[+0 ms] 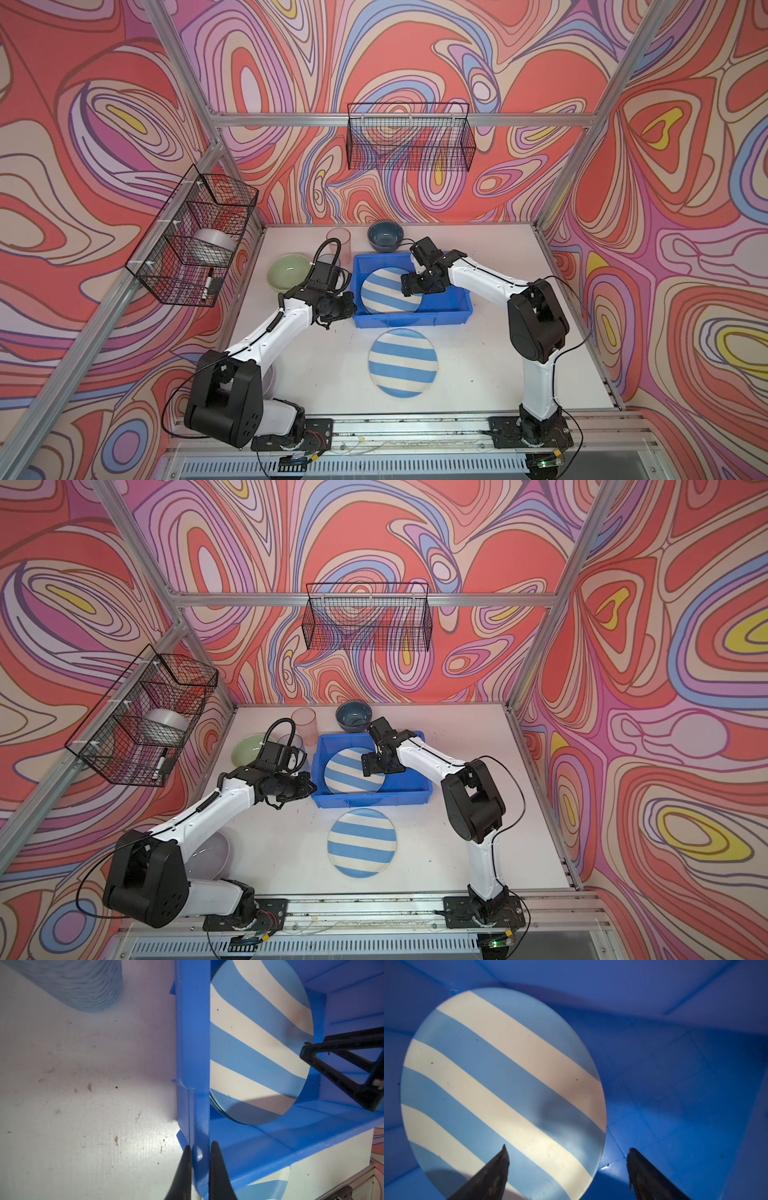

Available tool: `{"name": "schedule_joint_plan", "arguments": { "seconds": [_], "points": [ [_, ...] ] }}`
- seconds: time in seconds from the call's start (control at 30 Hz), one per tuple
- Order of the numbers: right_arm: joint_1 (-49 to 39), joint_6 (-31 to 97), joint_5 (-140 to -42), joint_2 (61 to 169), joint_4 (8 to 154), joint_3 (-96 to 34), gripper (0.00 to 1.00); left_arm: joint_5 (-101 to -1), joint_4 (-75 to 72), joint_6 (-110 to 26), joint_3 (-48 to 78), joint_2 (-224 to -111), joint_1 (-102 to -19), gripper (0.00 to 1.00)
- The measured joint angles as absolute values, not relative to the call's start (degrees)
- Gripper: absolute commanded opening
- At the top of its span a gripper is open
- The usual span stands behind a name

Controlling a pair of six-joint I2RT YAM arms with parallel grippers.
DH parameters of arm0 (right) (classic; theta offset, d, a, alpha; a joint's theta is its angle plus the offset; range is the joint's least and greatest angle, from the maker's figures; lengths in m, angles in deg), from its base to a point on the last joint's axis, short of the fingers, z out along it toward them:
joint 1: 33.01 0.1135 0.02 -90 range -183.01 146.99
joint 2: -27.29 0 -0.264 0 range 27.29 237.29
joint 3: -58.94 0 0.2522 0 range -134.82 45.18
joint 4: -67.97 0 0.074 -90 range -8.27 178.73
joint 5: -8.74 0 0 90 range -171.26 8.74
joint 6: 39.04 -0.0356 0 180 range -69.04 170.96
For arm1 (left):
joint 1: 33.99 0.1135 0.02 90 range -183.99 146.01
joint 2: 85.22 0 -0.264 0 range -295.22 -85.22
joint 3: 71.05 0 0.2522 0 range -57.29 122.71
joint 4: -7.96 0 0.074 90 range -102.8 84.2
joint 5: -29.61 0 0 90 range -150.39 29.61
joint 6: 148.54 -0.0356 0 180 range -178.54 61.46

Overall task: Place the mixed dishes into the plastic bin
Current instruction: 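Open both grippers to release the striped plate in the bin, then move both grippers down to opposite rims of the striped plate on the table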

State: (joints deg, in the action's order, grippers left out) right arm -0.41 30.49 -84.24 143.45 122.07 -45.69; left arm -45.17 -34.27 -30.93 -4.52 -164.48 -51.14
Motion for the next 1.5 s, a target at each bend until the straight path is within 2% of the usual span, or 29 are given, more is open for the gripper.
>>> {"name": "schedule_joint_plan", "arguments": {
  "seconds": [0.6, 0.83, 1.0, 1.23, 1.5],
  "points": [
    [-0.56, 29.35, -92.46, 145.81, 118.81, -45.67, 0.89, -44.97, -34.29, -30.91, -4.50, -164.48, -51.14, 0.10],
    [-0.41, 29.86, -88.57, 144.15, 120.56, -45.49, 0.89, -45.21, -35.12, -30.88, -4.43, -163.80, -51.16, 0.25],
    [-0.32, 30.58, -84.61, 135.32, 122.92, -43.52, 0.86, -46.53, -39.08, -30.69, -3.36, -160.66, -51.16, 0.33],
    [0.94, 30.23, -86.84, 116.55, 120.30, -31.66, 0.77, -44.82, -41.24, -29.64, -6.29, -151.63, -51.75, 0.34],
    [5.56, 25.81, -93.86, 100.48, 115.19, -9.25, 0.64, -45.65, -41.37, -25.22, -15.16, -142.51, -63.25, 0.24]
  ]
}}
